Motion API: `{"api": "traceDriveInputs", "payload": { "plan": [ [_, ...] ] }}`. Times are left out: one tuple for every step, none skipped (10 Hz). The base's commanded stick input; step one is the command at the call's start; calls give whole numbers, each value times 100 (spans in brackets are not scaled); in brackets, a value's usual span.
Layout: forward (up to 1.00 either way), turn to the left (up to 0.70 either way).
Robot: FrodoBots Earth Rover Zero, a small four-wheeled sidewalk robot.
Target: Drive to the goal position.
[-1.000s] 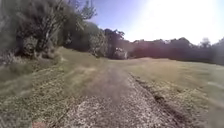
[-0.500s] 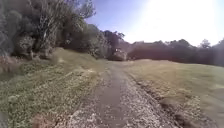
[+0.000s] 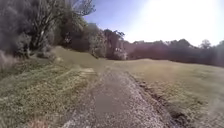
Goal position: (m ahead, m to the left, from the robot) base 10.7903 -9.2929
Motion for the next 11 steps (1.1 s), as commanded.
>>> {"api": "traceDriveInputs", "payload": {
  "plan": [
    [50,0],
    [50,0],
    [50,0],
    [50,0],
    [50,0],
    [50,0],
    [50,0],
    [50,0],
    [50,0],
    [50,0],
    [50,0]
  ]
}}
